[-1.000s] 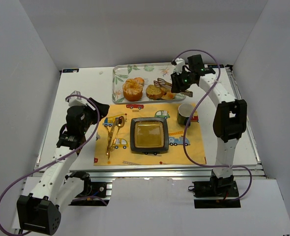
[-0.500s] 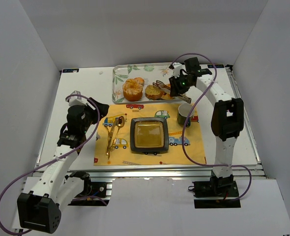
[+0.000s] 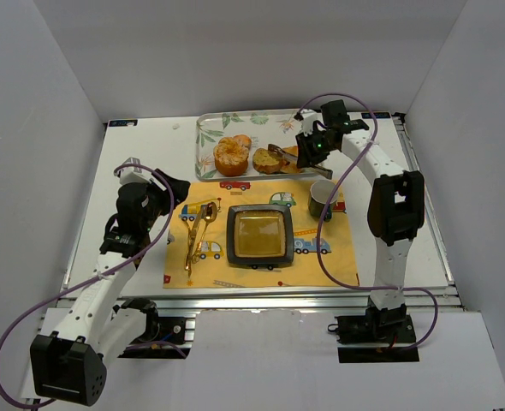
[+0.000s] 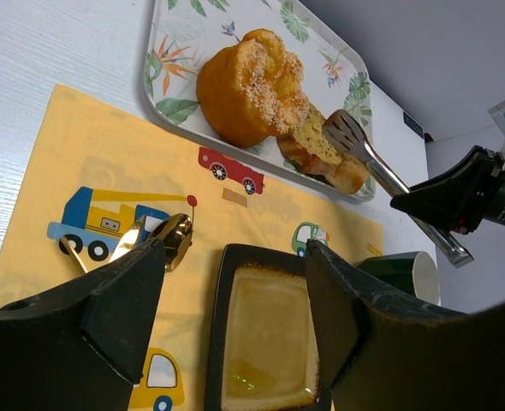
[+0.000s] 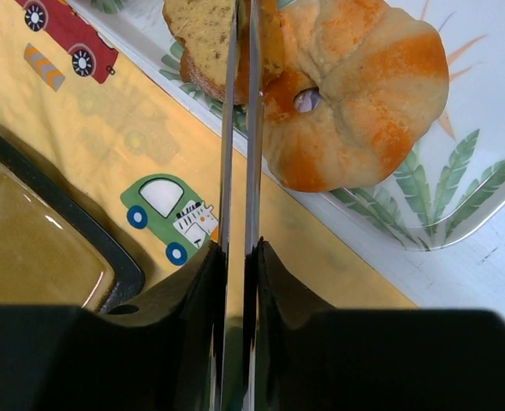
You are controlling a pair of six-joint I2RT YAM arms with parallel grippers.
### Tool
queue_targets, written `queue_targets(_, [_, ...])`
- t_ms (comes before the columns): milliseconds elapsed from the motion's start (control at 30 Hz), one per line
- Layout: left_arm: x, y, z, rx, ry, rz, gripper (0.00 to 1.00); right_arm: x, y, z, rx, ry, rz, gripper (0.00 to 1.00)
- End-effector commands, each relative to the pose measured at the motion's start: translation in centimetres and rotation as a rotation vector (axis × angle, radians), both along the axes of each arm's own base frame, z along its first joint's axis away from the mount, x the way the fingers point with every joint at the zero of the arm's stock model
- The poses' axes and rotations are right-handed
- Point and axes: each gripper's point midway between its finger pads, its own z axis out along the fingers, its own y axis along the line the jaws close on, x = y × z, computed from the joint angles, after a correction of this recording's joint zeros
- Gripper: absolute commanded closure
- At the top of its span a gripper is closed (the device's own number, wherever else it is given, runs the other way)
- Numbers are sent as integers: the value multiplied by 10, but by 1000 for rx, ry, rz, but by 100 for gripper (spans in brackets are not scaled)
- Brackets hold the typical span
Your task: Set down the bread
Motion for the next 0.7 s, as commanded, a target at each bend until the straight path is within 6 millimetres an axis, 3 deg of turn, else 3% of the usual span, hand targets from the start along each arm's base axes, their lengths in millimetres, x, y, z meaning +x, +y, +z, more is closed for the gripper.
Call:
queue_targets(0, [3,1,20,-8,-52,9,25,-4,4,34,31,-52,20,74])
queue_targets(167, [2,1,22,-8,-54,10,25,-6,11,61,83,-103,63,86])
queue_targets(300, [2,2,29,-9,-68,15,25,-16,19,109,167,-198,123,99])
queue_targets(367, [2,2,31,-10,-72,18,25,-25,22,118,195,-217,157,100])
queue_targets(400, [2,3,33,-9,-77,17,25,-34,21,132,208,-245,169,100])
queue_targets(533, [1,4,35,-8,-85,25,25,-75,19,133,235,-230,246,100])
queue_targets(567, [0,4,36,-10,-88,26,25,-97,16,126,241,-198,274,100])
queue_targets(633, [0,4,34,-11,-86,27,25,-117,13,115,223,-203,325,100])
queue_targets(667, [0,4,35,-14,-90,27,25,-141,9,103,229,-171,354,100])
